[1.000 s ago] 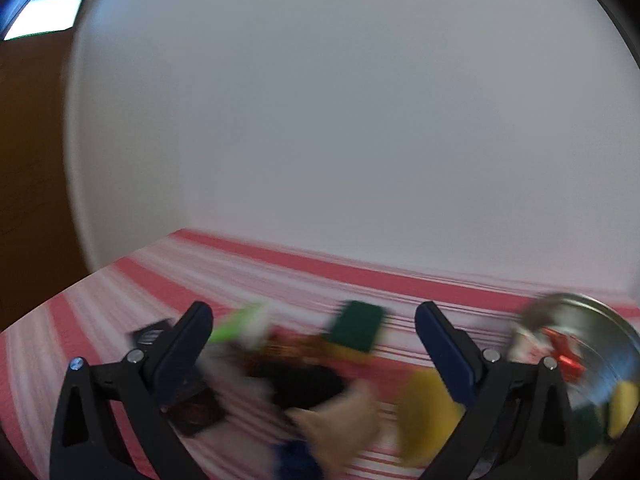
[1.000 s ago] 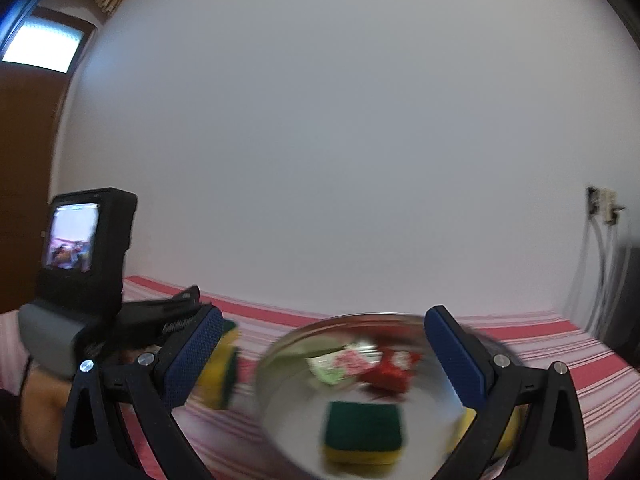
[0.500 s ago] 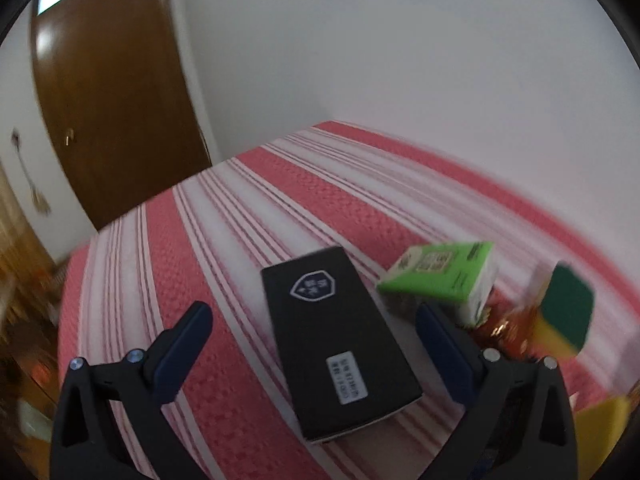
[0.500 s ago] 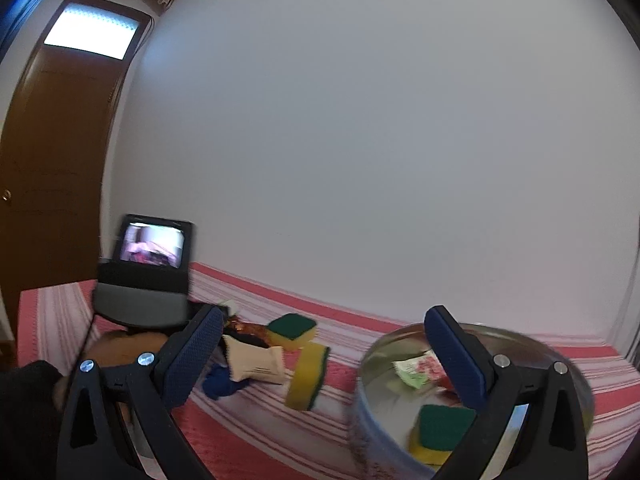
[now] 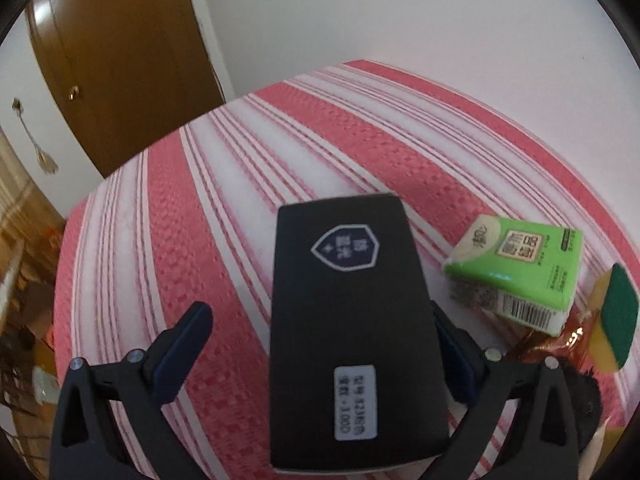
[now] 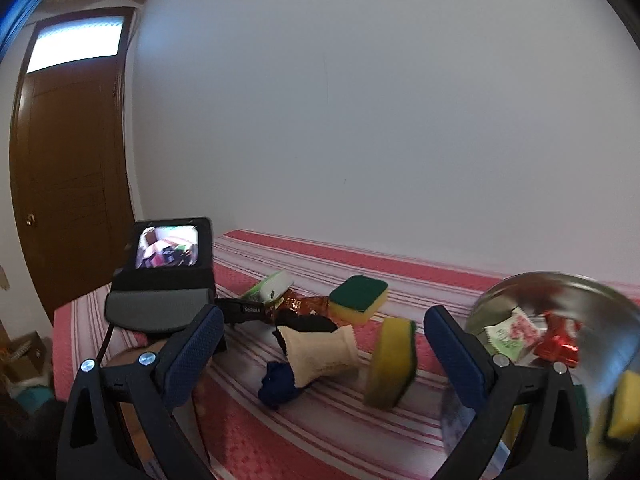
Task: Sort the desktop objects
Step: 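Grasp the black box with the left gripper while the right gripper approaches a yellow sponge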
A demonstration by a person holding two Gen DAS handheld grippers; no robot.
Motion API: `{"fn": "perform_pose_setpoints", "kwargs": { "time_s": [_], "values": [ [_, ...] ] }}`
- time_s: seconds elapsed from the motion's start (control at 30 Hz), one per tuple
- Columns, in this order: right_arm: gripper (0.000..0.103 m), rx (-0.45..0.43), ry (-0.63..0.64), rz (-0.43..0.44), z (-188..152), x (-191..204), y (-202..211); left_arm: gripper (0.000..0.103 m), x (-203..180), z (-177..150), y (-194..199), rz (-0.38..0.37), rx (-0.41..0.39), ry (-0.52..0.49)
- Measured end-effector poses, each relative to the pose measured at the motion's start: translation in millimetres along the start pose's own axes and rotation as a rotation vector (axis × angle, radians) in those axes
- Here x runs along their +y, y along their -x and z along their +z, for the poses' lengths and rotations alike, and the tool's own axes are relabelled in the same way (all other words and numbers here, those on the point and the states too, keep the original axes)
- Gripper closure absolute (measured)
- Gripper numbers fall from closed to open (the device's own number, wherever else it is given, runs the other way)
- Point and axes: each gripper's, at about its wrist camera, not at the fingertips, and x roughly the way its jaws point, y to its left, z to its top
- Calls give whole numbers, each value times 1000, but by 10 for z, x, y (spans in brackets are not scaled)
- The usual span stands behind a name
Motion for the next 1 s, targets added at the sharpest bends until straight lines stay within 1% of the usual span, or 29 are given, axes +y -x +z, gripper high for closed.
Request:
{"fn": "perform_pose_setpoints", "kwargs": {
  "time_s": [0.07, 0.13, 0.23, 0.33, 0.37, 0.43, 0.47, 0.63, 0.77, 0.83, 0.87, 0.97, 1.0],
  "values": [
    [16, 21, -34, -10, 58, -48, -99, 0, -35, -17, 28, 0, -3, -2],
    [21, 62, -74, -22, 104, -114, -258, 0, -61, -22, 59, 3, -9, -6],
    [22, 151, -96, -76, 114, -142, -547, 0, -61, -19, 47, 5, -16, -11],
    [23, 248, -61, -154, 79, -107, -827, 0, -47, -14, 45, -2, -8, 1],
    [25, 278, -64, -174, 56, -108, -912, 0, -37, -15, 42, -10, -2, 9],
    [26, 309, -31, -230, 37, -66, -1011, 0, -17, -10, 34, -23, 8, 25],
    [26, 322, -17, -242, 32, -41, -1034, 0, -18, -16, 48, -26, 13, 30],
    [27, 348, 23, -283, 27, 65, -988, 0, -13, -20, 52, -34, 22, 40],
    [28, 352, 146, -319, -19, 361, -971, 0, -9, -13, 52, -40, 25, 42],
    [28, 344, 184, -315, -39, 526, -942, 0, -5, -15, 53, -46, 26, 42],
    [31, 342, 190, -314, -39, 574, -910, 0, 8, -13, 45, -51, 28, 43],
    [32, 325, 142, -279, 0, 538, -782, 0, 71, -7, 5, -77, 51, 85],
    [32, 316, 121, -269, 12, 523, -751, 0, 67, -10, 8, -77, 48, 82]
  ]
}}
